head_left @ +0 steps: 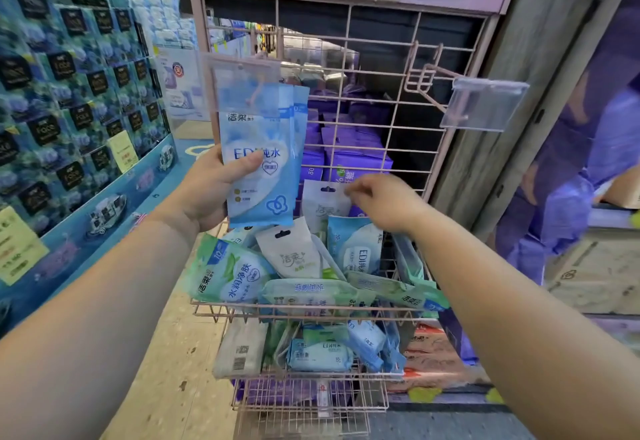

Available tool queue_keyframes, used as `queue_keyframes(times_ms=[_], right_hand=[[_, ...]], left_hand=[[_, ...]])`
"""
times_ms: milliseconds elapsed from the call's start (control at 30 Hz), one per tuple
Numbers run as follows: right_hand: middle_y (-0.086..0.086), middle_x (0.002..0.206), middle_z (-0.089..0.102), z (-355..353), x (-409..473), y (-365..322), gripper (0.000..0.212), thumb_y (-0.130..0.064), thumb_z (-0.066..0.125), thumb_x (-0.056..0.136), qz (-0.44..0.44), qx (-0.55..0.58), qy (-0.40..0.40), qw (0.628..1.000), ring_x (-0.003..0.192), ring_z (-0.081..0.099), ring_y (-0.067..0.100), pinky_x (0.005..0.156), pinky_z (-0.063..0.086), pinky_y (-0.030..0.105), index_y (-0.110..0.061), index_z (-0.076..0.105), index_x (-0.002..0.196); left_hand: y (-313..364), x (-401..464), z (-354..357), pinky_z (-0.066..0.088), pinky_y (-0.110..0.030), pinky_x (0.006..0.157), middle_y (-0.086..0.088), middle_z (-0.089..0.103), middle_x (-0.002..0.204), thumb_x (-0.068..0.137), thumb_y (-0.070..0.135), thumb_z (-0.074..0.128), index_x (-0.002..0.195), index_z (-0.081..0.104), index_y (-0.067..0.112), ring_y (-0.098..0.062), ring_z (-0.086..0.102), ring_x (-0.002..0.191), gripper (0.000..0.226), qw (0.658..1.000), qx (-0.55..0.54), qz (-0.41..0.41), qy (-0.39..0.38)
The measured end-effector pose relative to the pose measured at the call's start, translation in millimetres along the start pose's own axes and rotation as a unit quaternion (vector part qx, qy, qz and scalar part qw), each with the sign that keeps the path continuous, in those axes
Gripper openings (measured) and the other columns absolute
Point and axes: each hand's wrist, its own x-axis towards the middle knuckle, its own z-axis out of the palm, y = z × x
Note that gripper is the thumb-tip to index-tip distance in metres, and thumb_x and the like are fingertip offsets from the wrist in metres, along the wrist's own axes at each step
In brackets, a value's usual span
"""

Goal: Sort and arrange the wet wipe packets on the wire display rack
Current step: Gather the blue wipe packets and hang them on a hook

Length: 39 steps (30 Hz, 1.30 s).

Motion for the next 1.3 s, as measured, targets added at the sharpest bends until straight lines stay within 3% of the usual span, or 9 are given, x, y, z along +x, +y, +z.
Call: queue_keyframes(times_ms=[133,367,500,600,767,867,967,1200,1300], right_hand=[[0.004,0.104,0.070,5.8,-14.2,14.8,0.028,-0.032,0.053,0.093,0.010,-0.078,-0.105,0.991,0.094,0.062,0.021,0.084,0.048,0.029,-0.018,0.069,0.110],[-0.013,0.079,0.064,-1.4,-48.2,-13.0,0.016,-0.043,0.070,0.079,-0.043,-0.012,-0.044,0.998,0.077,0.060,0.010,0.073,0.049,0.026,-0.027,0.068,0.082],[-0.014,0.105,0.064,28.9,-69.6,-25.4,0.042,-0.050,0.070,0.075,-0.098,-0.189,-0.211,0.954,0.096,0.058,0.011,0.086,0.046,0.030,-0.031,0.062,0.112],[-0.006,0.101,0.063,40.2,-65.1,-20.7,0.037,-0.047,0.064,0.081,-0.086,-0.254,-0.218,0.938,0.095,0.058,0.020,0.077,0.044,0.033,-0.026,0.061,0.111],[0.005,0.131,0.054,17.5,-47.1,-13.8,0.059,-0.052,0.053,0.089,0.010,-0.125,-0.202,0.971,0.118,0.052,0.024,0.095,0.042,0.032,-0.018,0.045,0.136],[-0.007,0.091,0.057,7.2,-41.1,-9.8,0.042,-0.051,0.071,0.076,0.045,0.002,-0.084,0.995,0.085,0.056,0.017,0.067,0.043,0.026,-0.023,0.059,0.104],[-0.007,0.093,0.059,0.9,-37.8,-14.0,0.028,-0.042,0.079,0.070,0.022,0.024,-0.016,0.999,0.086,0.057,0.014,0.069,0.041,0.025,-0.027,0.064,0.088],[-0.012,0.103,0.059,12.2,-33.4,-53.0,0.046,-0.033,0.071,0.081,-0.094,-0.096,-0.096,0.986,0.095,0.051,0.010,0.079,0.041,0.022,-0.036,0.058,0.125],[-0.005,0.128,0.060,33.2,-31.1,-55.3,0.064,-0.028,0.075,0.079,-0.084,0.088,-0.121,0.985,0.114,0.057,0.010,0.095,0.046,0.024,-0.029,0.047,0.136]], left_hand=[[-0.8,-3.5,-6.6,0.059,-0.032,0.067,-0.002,0.076,0.091,0.074,0.018,0.065,0.113,0.060,0.008,-0.018,0.073,0.081,0.041,1.000,0.008,0.004,0.004],[-13.2,-8.7,-0.9,0.057,-0.033,0.072,-0.004,0.075,0.100,0.077,0.018,0.062,0.121,0.057,0.008,-0.021,0.072,0.090,0.046,1.000,-0.021,-0.003,-0.011],[-13.4,-9.8,0.7,0.058,-0.034,0.072,-0.003,0.075,0.099,0.078,0.018,0.062,0.117,0.059,0.011,-0.021,0.072,0.091,0.040,1.000,-0.021,-0.004,-0.011],[-11.3,-12.7,0.7,0.058,-0.032,0.070,-0.002,0.075,0.099,0.079,0.018,0.062,0.122,0.056,0.010,-0.020,0.072,0.090,0.044,1.000,-0.023,-0.007,-0.006],[-5.0,-19.0,-8.7,0.058,-0.029,0.066,0.002,0.076,0.093,0.082,0.019,0.058,0.115,0.060,0.013,-0.015,0.073,0.085,0.034,0.999,-0.030,-0.007,0.012],[-0.5,-24.5,-15.1,0.057,-0.027,0.062,0.004,0.077,0.088,0.091,0.019,0.052,0.110,0.062,0.015,-0.013,0.073,0.078,0.022,0.999,-0.033,-0.014,0.021],[3.7,-29.7,-18.7,0.056,-0.024,0.056,0.004,0.077,0.080,0.092,0.021,0.050,0.103,0.063,0.016,-0.012,0.073,0.070,0.018,0.999,-0.029,-0.025,0.023],[5.3,-37.0,-14.1,0.056,-0.024,0.055,0.004,0.076,0.078,0.087,0.021,0.054,0.102,0.063,0.015,-0.012,0.072,0.068,0.018,0.998,-0.036,-0.034,0.028],[5.2,-39.5,-12.2,0.057,-0.027,0.057,0.002,0.077,0.082,0.090,0.019,0.052,0.104,0.063,0.015,-0.014,0.073,0.072,0.018,0.998,-0.037,-0.039,0.024]])
